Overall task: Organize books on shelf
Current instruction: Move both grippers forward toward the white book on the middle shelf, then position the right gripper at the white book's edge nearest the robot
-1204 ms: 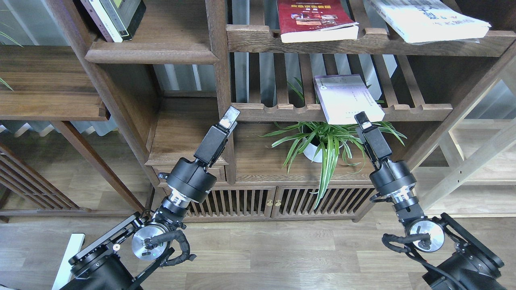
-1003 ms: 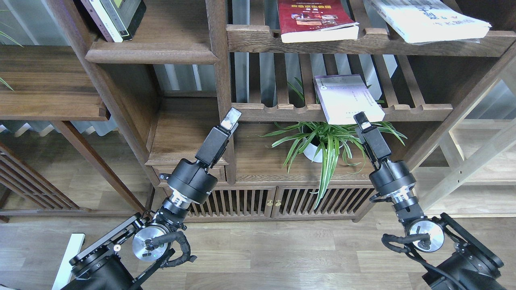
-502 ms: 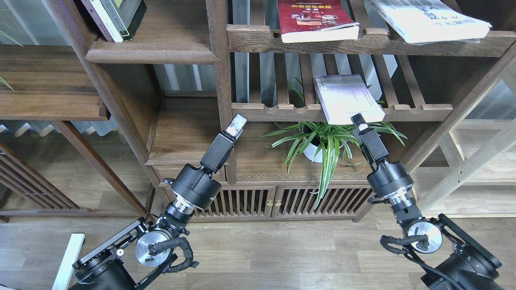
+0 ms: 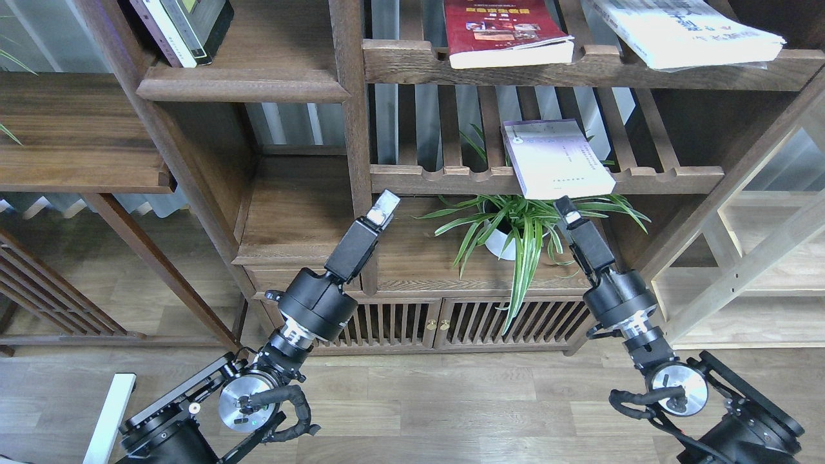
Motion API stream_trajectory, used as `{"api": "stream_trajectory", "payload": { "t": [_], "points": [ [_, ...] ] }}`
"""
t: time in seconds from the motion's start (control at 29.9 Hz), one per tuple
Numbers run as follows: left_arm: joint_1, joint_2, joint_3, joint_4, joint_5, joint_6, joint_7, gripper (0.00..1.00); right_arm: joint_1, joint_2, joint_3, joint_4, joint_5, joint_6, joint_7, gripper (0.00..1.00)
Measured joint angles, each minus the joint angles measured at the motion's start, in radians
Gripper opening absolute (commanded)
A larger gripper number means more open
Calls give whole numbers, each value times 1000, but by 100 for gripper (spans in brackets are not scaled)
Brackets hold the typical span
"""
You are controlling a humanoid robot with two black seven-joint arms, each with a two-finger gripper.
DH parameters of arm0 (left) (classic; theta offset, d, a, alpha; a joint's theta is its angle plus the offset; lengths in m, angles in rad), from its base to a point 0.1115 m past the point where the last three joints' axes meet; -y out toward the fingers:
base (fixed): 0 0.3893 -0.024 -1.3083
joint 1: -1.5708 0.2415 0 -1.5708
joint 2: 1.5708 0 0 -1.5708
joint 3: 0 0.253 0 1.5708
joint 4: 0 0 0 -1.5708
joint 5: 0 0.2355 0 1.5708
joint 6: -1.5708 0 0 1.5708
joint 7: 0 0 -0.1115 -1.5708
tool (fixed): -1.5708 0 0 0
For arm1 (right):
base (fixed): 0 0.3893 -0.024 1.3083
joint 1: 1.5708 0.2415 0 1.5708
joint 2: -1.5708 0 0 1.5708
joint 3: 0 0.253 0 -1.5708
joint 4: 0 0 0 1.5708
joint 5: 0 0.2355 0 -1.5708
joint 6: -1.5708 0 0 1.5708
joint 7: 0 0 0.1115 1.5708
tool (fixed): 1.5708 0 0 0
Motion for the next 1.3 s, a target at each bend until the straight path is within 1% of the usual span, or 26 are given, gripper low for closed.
{"api": "stream_trajectory", "payload": {
  "t": [0.23, 0.33, 0.43, 0.5, 0.6, 0.67, 0.77, 0.87, 1.0, 1.14, 1.3],
  "points": [
    [8, 5, 1, 0, -12, 0, -1, 99, 4, -38, -69, 1, 1, 0, -5, 100],
    [15, 5, 1, 0, -14, 0, -1, 99, 10, -49, -84, 1, 1, 0, -23, 100],
    [17, 5, -7, 0, -15, 0, -1, 99, 22, -62, -88, -3, 3, 0, -57, 100],
    [17, 4, -13, 0, -21, 3, -1, 99, 33, -67, -89, -9, 8, -4, -90, 100],
    [16, 4, -16, 1, -54, 31, 0, 99, 66, -67, -89, -30, 23, -33, -133, 100],
    [15, 3, -16, 2, -89, 47, 17, 99, 98, -64, -87, -52, 32, -59, -147, 100],
    [16, 5, -16, 3, -138, 57, 65, 99, 147, -50, -83, -85, 53, -90, -154, 100],
    [24, 6, -16, 17, -166, 60, 87, 99, 180, -41, -83, -106, 91, -128, -155, 100],
    [31, 6, -17, 39, -178, 59, 87, 99, 197, -28, -77, -132, 169, -161, -155, 100],
    [33, 6, -21, 68, -181, 51, 82, 99, 198, -1, -81, -145, 225, -167, -155, 99],
    [44, 7, -31, 75, -185, 47, 83, 99, 192, 17, -85, -159, 276, -168, -156, 99]
  ]
}}
